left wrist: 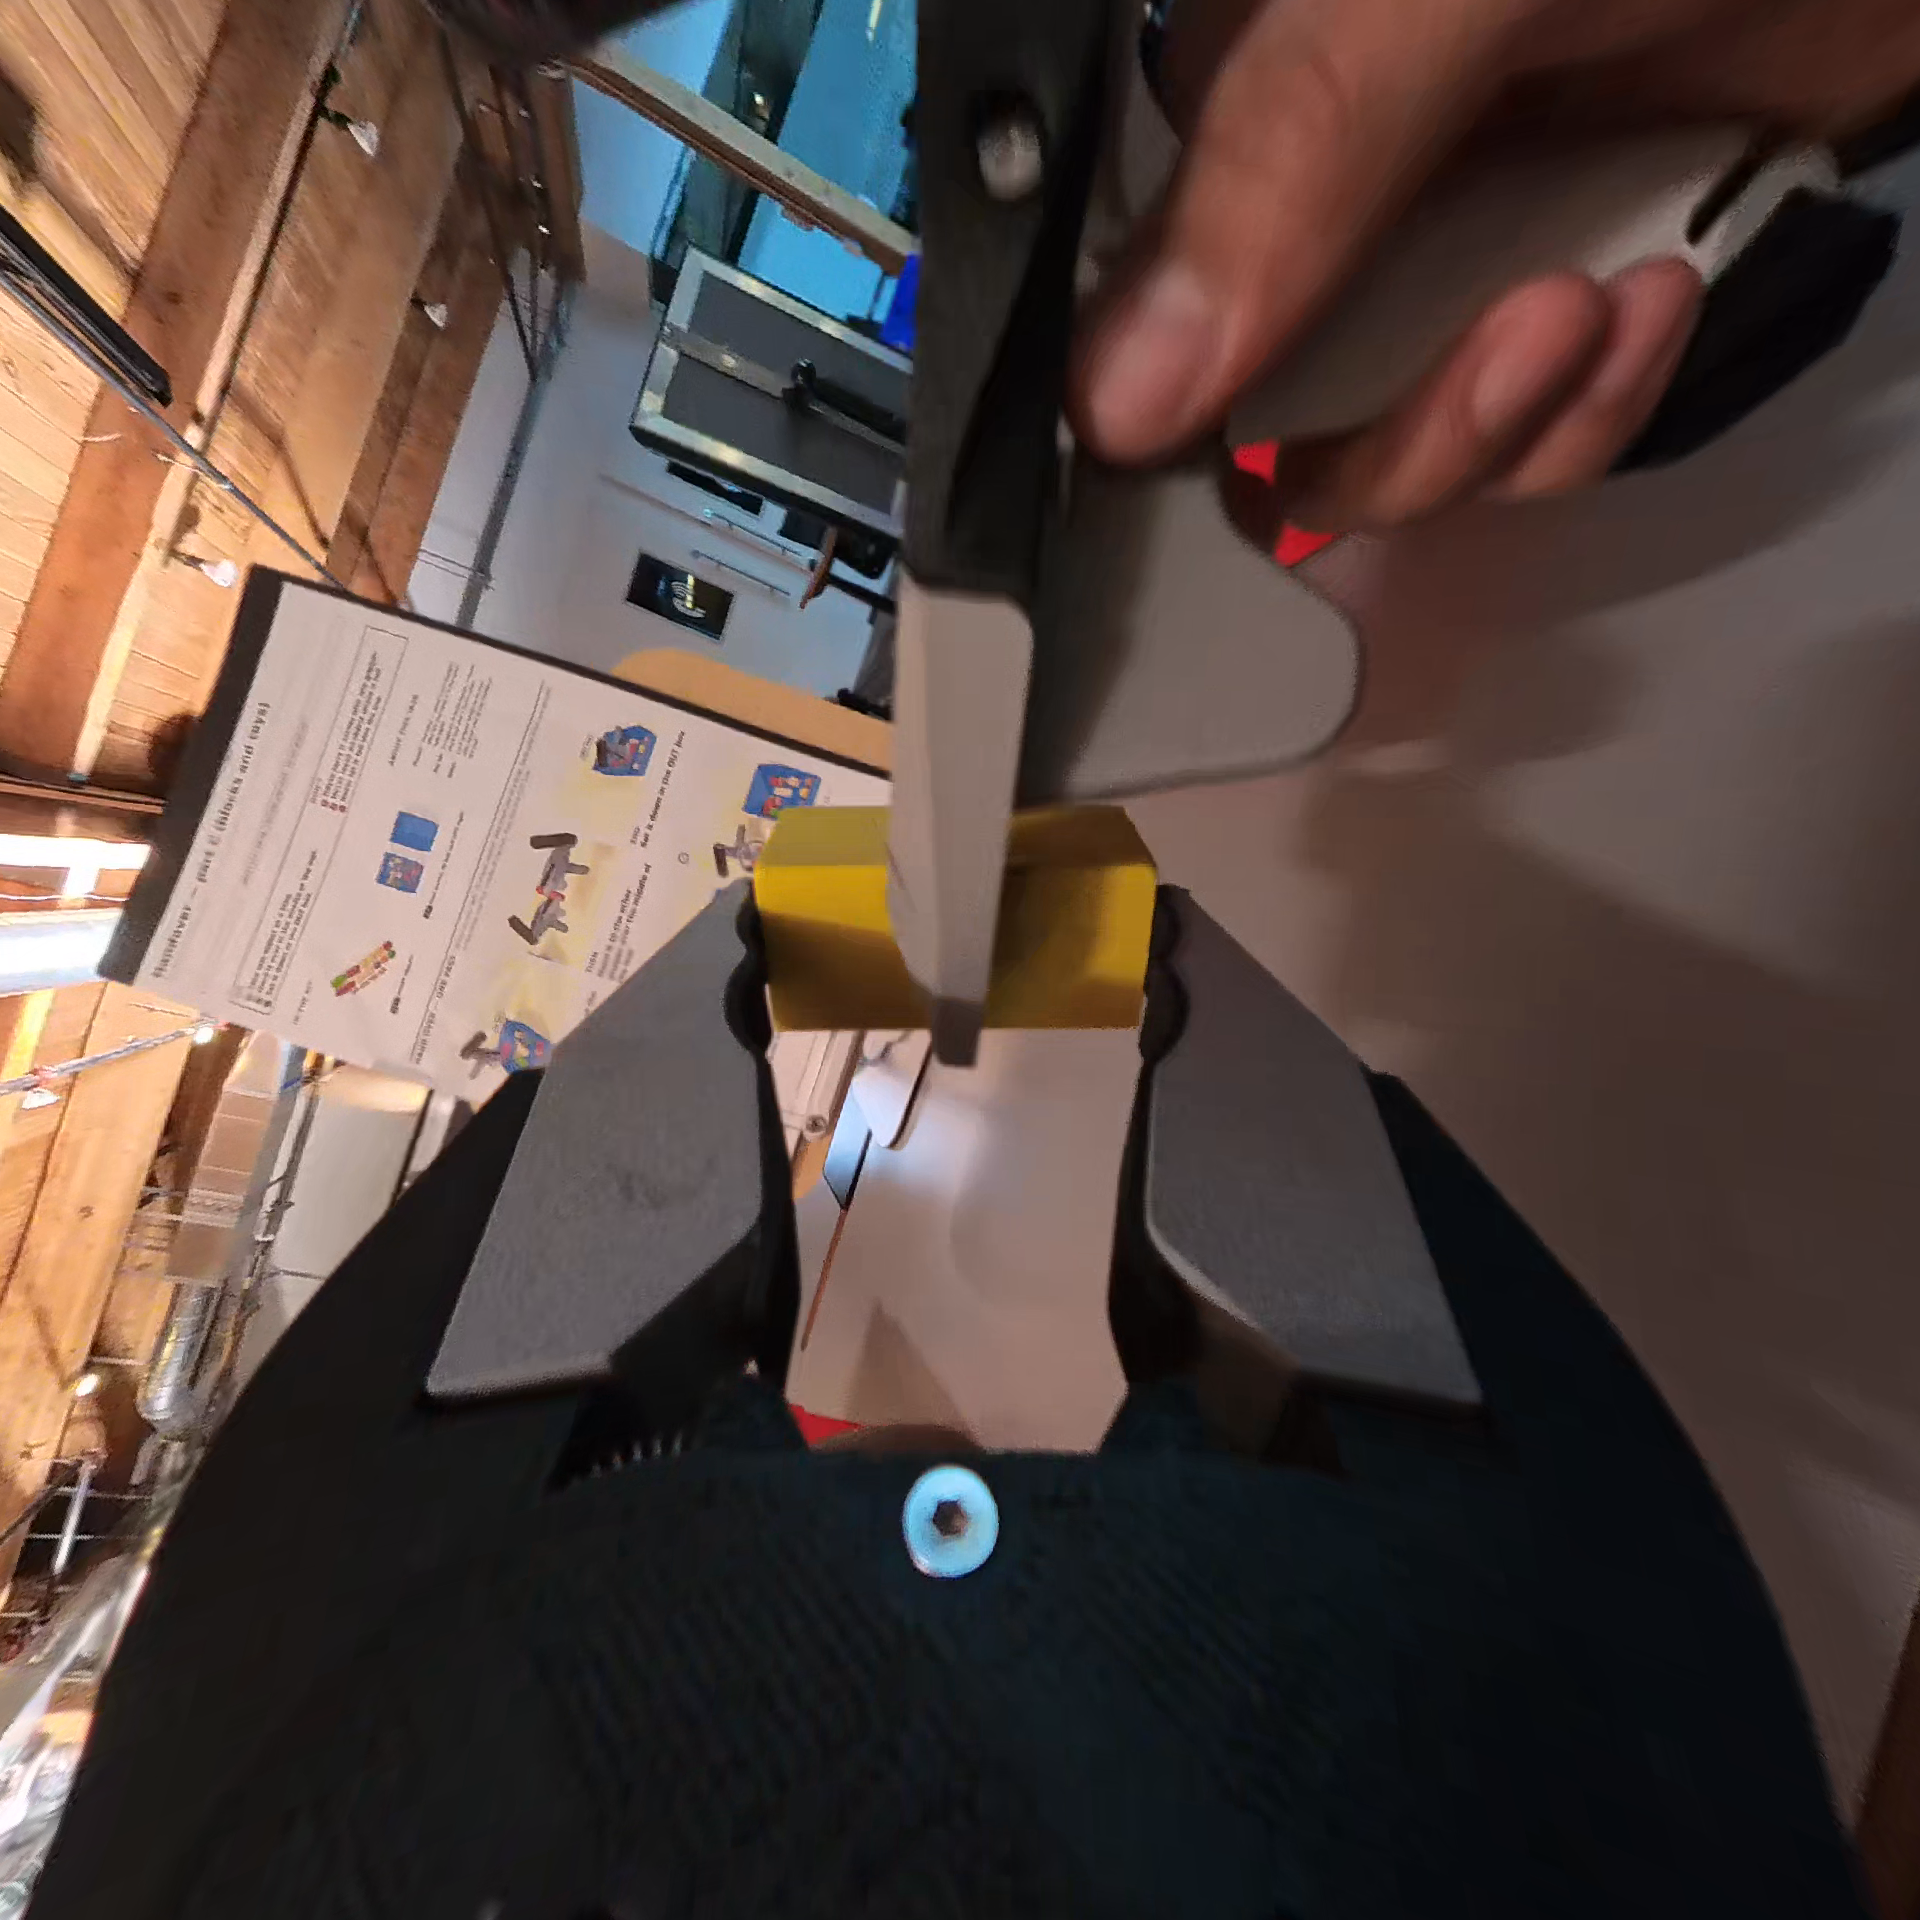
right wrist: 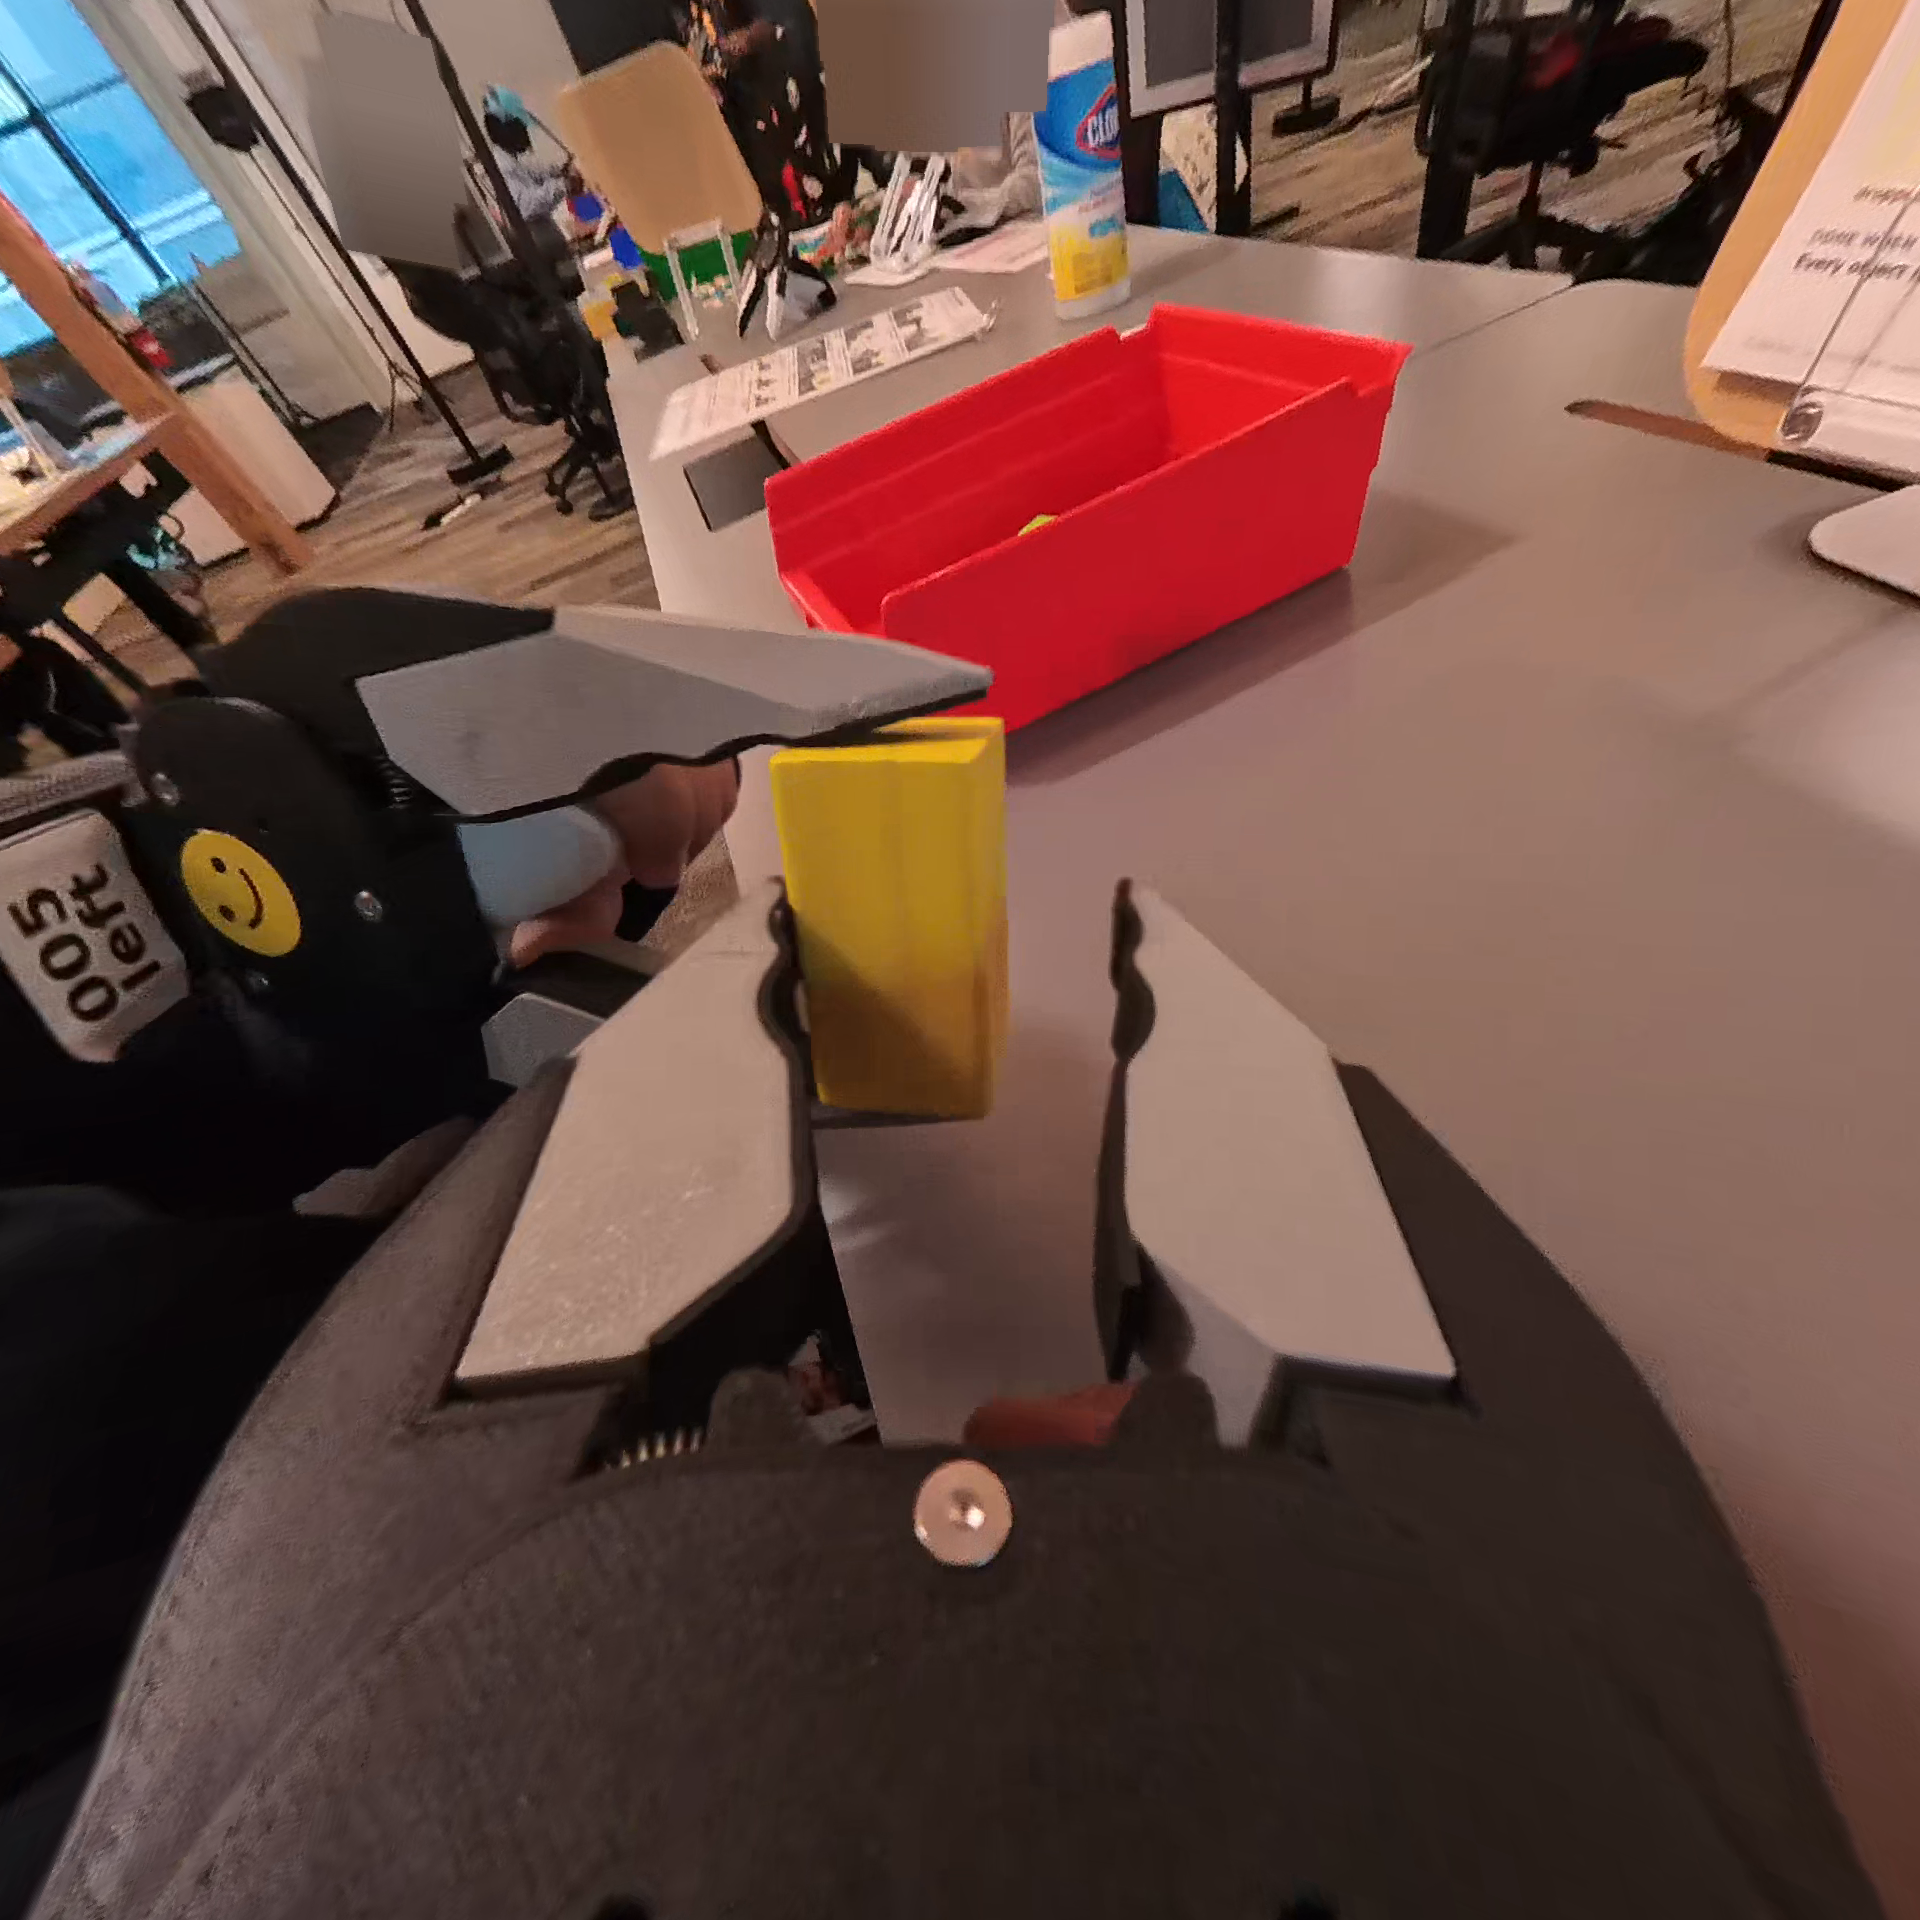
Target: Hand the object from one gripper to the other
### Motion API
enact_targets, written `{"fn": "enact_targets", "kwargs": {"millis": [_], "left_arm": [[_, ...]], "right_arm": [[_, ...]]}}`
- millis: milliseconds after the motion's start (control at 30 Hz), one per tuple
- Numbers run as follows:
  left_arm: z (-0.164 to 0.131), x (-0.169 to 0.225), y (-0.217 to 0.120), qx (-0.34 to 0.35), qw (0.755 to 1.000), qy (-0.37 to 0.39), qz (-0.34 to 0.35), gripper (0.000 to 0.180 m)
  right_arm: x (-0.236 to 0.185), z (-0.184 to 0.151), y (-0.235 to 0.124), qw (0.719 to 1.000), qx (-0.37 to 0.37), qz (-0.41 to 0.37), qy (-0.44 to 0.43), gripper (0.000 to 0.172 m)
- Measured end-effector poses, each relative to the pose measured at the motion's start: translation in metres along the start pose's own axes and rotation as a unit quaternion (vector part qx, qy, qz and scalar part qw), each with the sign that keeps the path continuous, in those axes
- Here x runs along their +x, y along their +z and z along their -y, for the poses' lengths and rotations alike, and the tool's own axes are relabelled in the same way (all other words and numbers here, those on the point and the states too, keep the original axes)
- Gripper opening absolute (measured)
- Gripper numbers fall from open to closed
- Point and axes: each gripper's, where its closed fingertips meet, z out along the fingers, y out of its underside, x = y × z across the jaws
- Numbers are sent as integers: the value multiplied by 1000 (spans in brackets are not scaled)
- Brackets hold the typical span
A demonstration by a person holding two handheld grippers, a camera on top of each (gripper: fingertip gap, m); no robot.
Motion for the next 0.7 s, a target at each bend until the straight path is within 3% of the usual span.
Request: {"fn": "enact_targets", "kwargs": {"millis": [67,267,400,533,633,700], "left_arm": [[-1,-1,5,-11,1000,5,8,69],[-16,6,14,-37,997,-62,0,68],[-23,-4,5,-19,990,-139,-20,67],[-50,-33,-1,-54,976,-209,-13,56],[-65,-45,-1,-57,961,-271,-20,53],[-76,-50,0,-77,954,-288,-27,51]], "right_arm": [[-4,-1,1,1000,-3,16,-11,34],[23,-4,2,992,-23,-95,-85,32],[57,17,-34,984,11,-160,-80,32],[144,42,-123,947,31,-314,-52,32],[235,30,-177,907,-58,-418,0,32],[292,8,-195,883,-131,-447,52,32]]}}
